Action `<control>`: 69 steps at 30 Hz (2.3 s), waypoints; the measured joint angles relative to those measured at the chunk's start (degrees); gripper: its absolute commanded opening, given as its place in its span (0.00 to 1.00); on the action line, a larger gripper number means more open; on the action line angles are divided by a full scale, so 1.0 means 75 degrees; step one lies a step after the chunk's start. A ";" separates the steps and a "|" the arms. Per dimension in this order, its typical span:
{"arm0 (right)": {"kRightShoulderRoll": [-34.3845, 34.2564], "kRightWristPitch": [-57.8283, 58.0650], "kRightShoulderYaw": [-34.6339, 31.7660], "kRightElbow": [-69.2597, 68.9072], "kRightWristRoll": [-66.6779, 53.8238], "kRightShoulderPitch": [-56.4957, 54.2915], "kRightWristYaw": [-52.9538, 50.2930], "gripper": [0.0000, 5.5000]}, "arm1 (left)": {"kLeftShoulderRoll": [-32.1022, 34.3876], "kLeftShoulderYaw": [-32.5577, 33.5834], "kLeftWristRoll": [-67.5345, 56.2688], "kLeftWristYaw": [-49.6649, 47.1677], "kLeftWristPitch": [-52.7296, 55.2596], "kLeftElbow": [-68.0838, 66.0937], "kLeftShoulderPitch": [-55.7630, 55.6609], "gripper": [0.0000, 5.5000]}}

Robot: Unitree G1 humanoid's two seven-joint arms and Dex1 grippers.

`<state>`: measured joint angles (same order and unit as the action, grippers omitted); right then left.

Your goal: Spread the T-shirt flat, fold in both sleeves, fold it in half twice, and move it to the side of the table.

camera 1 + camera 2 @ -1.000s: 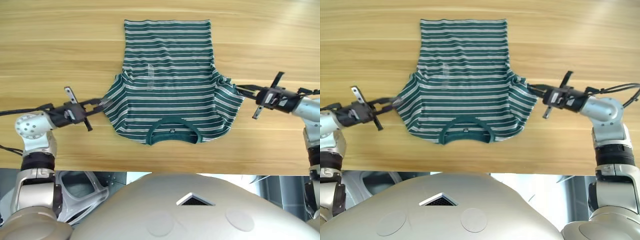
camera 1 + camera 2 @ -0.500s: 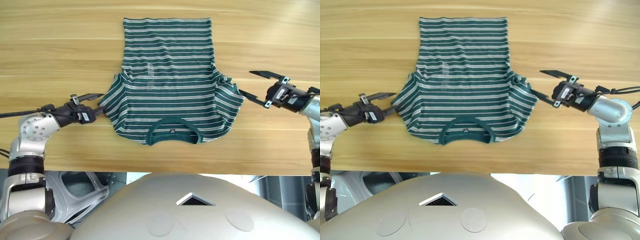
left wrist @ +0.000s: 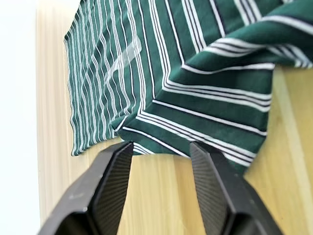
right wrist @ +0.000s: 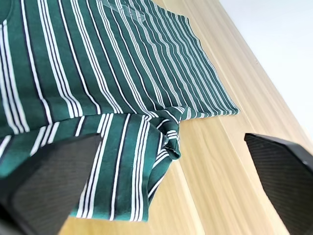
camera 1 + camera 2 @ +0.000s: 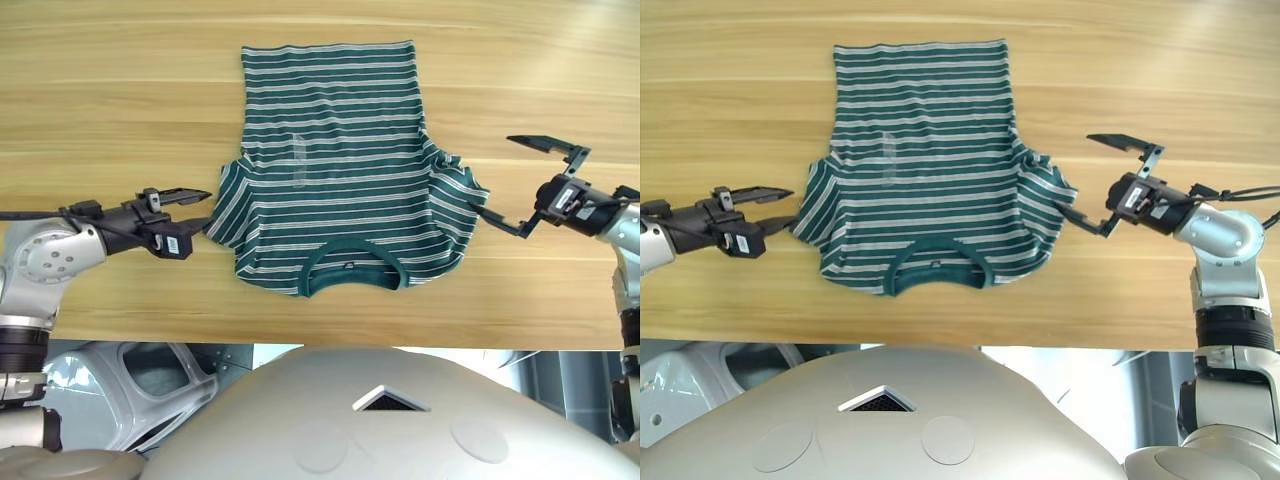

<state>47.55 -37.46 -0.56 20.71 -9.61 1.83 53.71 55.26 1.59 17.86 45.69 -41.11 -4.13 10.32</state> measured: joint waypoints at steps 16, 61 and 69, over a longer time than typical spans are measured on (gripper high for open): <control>-0.0139 -0.0001 -0.0157 -0.0092 -0.0058 0.0219 0.0003 0.98 | 0.0569 -0.0441 0.0436 -0.0258 -0.0130 -0.0302 0.0404 0.34; -0.0237 -0.0005 -0.0215 -0.0310 -0.0014 0.0401 -0.0010 0.98 | 0.0595 -0.0440 -0.0584 -0.0369 -0.0189 0.0599 0.0193 0.00; -0.0333 -0.0015 -0.0125 -0.0303 0.0037 0.0331 -0.0010 0.98 | 0.0256 -0.1012 -0.0083 -0.0675 -0.0994 -0.0517 -0.0711 0.00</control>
<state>45.06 -37.57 -1.50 18.44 -9.33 4.31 53.64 57.19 -6.00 17.24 40.63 -48.57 -8.01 4.98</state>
